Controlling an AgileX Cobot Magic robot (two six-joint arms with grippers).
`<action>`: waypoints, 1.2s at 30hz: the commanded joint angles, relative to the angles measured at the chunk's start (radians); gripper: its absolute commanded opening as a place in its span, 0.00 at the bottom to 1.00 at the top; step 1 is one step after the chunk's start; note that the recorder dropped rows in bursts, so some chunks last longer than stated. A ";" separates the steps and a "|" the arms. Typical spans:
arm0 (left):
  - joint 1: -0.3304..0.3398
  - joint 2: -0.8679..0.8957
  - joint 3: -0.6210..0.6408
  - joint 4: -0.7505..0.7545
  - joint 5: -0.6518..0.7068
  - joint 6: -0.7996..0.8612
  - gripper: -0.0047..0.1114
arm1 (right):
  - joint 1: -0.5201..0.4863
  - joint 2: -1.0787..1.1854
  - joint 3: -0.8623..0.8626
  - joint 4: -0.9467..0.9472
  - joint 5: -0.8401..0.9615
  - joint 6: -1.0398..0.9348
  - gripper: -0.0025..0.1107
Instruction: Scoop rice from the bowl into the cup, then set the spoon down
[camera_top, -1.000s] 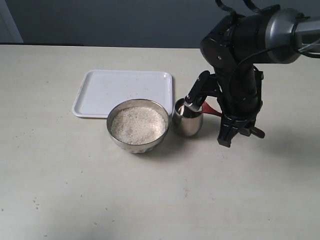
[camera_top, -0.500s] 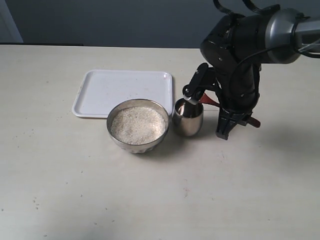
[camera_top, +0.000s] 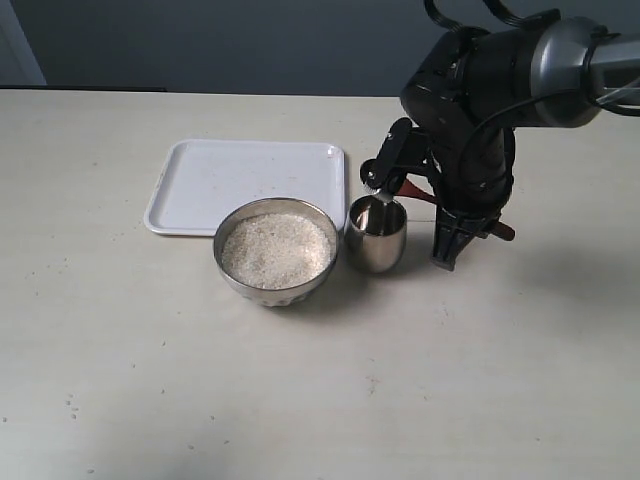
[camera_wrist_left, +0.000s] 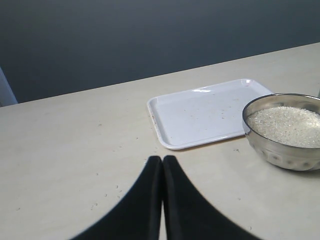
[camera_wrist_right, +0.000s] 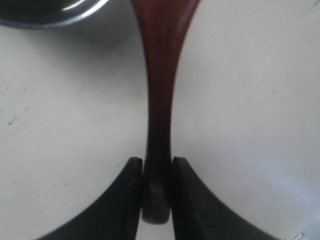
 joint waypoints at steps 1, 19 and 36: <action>-0.002 -0.004 -0.002 -0.001 -0.015 -0.002 0.04 | -0.004 -0.003 0.001 -0.013 -0.027 -0.008 0.02; -0.002 -0.004 -0.002 -0.001 -0.015 -0.002 0.04 | -0.004 -0.003 0.001 -0.047 -0.080 -0.022 0.02; -0.002 -0.004 -0.002 -0.001 -0.015 -0.002 0.04 | -0.004 -0.003 0.032 -0.067 -0.107 0.028 0.02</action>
